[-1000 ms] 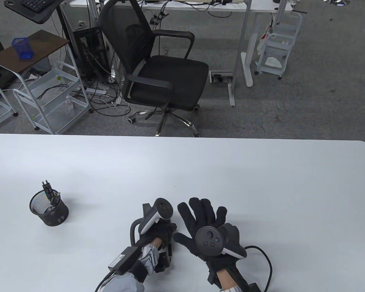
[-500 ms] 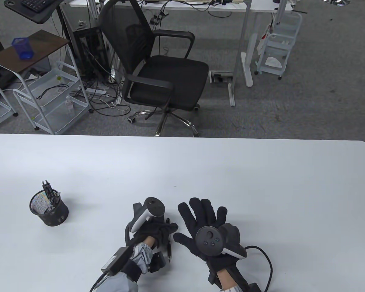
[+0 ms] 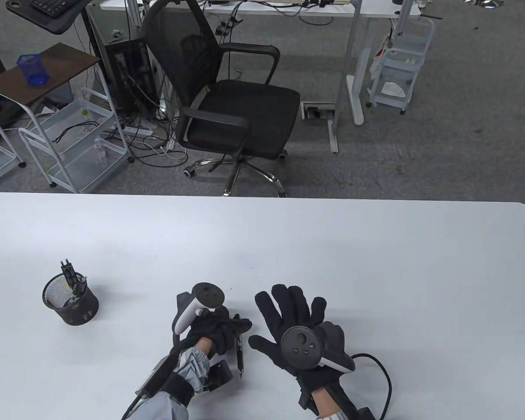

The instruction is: Press to open click pens

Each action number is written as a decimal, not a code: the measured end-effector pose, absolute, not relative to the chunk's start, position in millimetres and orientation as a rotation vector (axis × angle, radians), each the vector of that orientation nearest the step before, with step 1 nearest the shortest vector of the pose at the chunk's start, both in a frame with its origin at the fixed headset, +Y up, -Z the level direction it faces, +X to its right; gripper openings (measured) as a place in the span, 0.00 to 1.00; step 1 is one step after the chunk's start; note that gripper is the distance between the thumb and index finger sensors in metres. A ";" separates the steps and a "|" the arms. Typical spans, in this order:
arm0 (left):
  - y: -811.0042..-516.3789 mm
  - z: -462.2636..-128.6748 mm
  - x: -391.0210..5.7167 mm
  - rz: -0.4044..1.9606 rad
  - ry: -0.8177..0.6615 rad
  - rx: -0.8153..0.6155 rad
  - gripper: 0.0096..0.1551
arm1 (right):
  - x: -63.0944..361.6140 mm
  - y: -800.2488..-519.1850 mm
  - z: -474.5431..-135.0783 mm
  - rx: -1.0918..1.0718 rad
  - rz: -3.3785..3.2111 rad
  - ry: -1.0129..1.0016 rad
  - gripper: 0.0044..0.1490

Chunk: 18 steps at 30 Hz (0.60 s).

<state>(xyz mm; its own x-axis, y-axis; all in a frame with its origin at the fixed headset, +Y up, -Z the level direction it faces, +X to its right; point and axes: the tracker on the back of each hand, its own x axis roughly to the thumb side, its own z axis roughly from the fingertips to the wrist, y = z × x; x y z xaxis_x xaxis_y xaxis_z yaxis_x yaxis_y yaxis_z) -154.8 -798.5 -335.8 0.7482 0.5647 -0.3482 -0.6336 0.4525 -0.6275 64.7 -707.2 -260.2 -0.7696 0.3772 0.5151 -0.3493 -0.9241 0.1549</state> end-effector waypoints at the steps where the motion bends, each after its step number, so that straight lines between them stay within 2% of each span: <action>1: -796.2 -334.6 -157.8 0.725 0.104 -0.816 0.55 | 64.6 -707.1 -260.1 0.784 2.637 0.070 0.52; 4: -781.4 -329.2 -172.7 0.500 0.114 -0.727 0.56 | 63.7 -705.4 -259.1 0.792 2.634 0.059 0.52; 11: -739.1 -315.8 -230.7 0.088 0.314 -0.177 0.51 | 62.3 -704.2 -257.9 0.803 2.629 0.054 0.52; 14: -726.5 -313.5 -261.9 -0.002 0.387 -0.088 0.50 | 62.3 -704.1 -257.9 0.804 2.625 0.053 0.52; 18: -714.8 -310.7 -304.9 -0.028 0.491 -0.042 0.49 | 62.6 -704.2 -258.2 0.801 2.622 0.054 0.52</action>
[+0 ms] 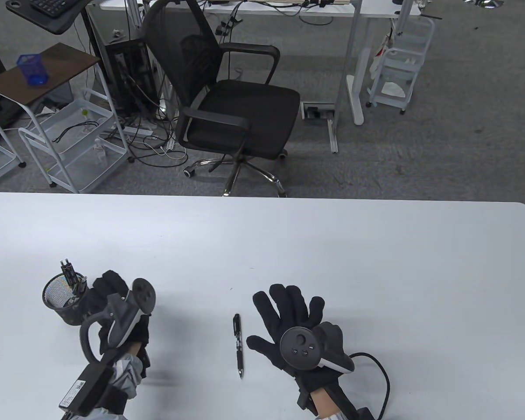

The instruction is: Press to open click pens

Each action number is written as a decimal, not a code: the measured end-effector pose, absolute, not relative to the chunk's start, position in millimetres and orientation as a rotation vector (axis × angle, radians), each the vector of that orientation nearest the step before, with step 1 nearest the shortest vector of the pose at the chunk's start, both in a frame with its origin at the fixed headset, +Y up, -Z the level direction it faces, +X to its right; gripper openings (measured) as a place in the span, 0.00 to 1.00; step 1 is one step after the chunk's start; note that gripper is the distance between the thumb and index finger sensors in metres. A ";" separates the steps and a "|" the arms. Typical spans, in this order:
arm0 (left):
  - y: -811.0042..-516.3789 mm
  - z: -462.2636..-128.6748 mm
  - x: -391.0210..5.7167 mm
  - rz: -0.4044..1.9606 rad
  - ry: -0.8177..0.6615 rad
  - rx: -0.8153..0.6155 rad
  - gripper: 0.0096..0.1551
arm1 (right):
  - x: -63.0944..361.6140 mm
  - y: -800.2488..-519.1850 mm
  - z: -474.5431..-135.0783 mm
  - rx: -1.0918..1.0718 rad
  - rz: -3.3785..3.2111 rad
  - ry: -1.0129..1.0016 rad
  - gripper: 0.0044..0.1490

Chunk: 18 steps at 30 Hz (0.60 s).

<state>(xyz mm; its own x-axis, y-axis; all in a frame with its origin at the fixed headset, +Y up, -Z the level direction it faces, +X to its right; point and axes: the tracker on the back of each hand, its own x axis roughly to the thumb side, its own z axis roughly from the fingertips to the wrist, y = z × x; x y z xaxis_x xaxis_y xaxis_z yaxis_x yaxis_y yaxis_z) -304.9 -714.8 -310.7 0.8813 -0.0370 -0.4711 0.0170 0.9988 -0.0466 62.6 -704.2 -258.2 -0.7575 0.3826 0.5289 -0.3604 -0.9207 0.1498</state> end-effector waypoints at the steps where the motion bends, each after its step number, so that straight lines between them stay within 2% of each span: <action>1: -712.3 -309.9 -316.3 -0.032 0.515 -0.032 0.49 | 62.6 -704.4 -258.3 0.800 2.623 0.055 0.52; 5: -707.2 -308.7 -349.6 -0.021 0.568 -0.013 0.46 | 63.1 -704.4 -258.5 0.794 2.629 0.060 0.52; 9: -707.4 -310.3 -369.3 0.036 0.557 -0.017 0.42 | 64.4 -705.1 -260.2 0.783 2.629 0.066 0.52; 18: -716.2 -315.5 -382.4 0.126 0.595 -0.014 0.34 | 65.2 -707.0 -261.6 0.773 2.642 0.085 0.52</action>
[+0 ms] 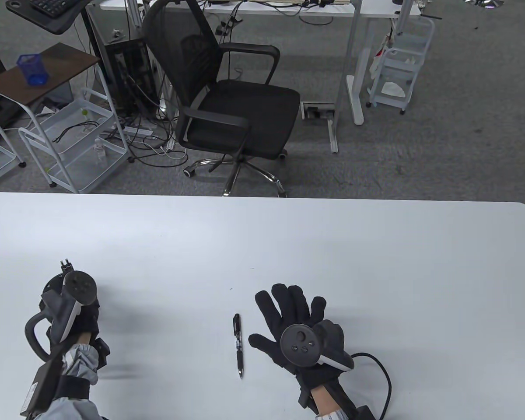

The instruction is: Press to open click pens

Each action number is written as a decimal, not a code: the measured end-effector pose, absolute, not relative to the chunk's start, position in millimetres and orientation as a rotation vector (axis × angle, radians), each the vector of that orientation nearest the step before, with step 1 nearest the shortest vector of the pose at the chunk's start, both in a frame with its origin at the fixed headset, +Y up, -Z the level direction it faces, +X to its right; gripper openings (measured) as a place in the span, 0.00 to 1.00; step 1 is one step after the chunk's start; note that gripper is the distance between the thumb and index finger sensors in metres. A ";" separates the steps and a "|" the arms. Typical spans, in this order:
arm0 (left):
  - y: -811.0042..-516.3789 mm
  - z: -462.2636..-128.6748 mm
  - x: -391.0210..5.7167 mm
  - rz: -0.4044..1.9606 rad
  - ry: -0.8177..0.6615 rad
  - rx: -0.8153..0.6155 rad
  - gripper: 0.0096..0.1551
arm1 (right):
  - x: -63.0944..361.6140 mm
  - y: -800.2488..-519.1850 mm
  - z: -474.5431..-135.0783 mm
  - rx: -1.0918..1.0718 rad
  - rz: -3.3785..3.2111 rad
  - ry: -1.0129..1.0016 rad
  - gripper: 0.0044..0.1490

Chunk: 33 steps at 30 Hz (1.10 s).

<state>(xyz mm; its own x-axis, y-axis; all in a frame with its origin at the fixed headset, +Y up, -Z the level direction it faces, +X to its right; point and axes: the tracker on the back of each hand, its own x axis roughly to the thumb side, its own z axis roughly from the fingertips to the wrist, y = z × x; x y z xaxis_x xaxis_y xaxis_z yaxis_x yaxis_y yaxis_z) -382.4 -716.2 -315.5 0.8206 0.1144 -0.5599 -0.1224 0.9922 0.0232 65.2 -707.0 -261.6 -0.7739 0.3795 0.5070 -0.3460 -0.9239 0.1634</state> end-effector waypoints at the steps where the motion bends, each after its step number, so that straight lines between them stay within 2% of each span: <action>1: -716.7 -315.7 -382.9 0.127 0.599 -0.010 0.33 | 65.4 -706.8 -261.6 0.773 2.641 0.087 0.52; 24: -720.9 -319.9 -388.5 0.156 0.640 -0.008 0.25 | 64.5 -703.0 -260.4 0.782 2.639 0.067 0.52; 33: -702.7 -312.4 -379.3 0.168 0.623 0.022 0.25 | 62.6 -702.7 -259.9 0.796 2.628 0.062 0.52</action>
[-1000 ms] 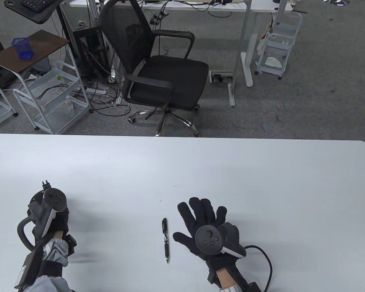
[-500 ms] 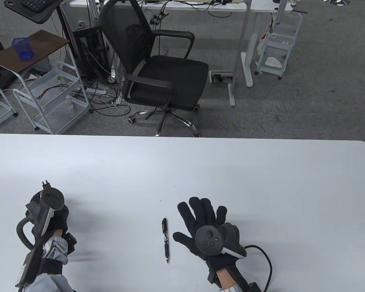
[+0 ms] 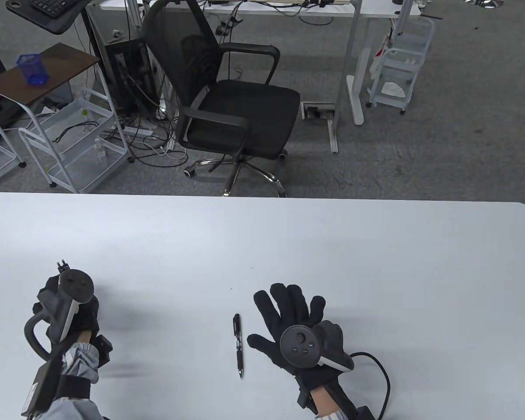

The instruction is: Press to open click pens

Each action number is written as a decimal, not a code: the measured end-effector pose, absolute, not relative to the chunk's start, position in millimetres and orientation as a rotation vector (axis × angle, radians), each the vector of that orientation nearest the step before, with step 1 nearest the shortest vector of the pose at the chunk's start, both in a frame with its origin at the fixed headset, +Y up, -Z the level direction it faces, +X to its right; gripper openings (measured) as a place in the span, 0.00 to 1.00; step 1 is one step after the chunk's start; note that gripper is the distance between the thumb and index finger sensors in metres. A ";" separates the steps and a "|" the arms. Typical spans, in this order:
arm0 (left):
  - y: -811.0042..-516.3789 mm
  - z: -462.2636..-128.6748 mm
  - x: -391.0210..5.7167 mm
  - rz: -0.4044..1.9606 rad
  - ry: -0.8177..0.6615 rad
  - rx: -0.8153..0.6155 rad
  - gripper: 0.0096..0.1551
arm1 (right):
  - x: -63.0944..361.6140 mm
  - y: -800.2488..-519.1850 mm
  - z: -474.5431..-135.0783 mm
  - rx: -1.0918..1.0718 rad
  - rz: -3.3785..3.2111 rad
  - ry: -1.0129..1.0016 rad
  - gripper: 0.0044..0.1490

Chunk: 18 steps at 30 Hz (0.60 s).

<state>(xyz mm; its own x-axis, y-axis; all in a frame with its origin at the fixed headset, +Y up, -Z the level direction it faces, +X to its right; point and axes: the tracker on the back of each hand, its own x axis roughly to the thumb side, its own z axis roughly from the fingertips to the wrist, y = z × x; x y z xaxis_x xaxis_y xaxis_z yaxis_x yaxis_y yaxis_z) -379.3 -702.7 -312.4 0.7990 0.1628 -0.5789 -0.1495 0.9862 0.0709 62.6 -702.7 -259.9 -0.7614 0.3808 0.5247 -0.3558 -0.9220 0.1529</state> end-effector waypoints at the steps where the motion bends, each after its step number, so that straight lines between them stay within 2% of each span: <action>1: -698.4 -310.7 -376.9 0.171 0.618 0.031 0.25 | 61.9 -702.5 -259.3 0.801 2.626 0.060 0.52; 5: -682.9 -306.5 -366.9 0.142 0.601 0.061 0.19 | 59.8 -700.6 -256.6 0.819 2.619 0.049 0.52; 11: -686.1 -307.3 -362.3 0.144 0.600 0.048 0.19 | 60.6 -698.2 -254.5 0.825 2.609 0.033 0.52; 17: -680.3 -302.6 -376.8 0.164 0.613 0.066 0.19 | 61.6 -696.7 -255.2 0.821 2.604 0.019 0.52; 18: -682.4 -302.2 -380.2 0.183 0.593 0.062 0.21 | 61.6 -696.7 -255.2 0.820 2.605 0.019 0.52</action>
<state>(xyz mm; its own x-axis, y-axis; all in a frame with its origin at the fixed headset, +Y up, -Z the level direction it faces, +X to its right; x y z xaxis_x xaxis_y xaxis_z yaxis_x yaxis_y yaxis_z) -380.2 -682.4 -302.2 0.8136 0.1894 -0.5497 -0.1540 0.9819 0.1104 61.6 -696.7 -255.2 -0.7439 0.3847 0.5465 -0.3766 -0.9168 0.1327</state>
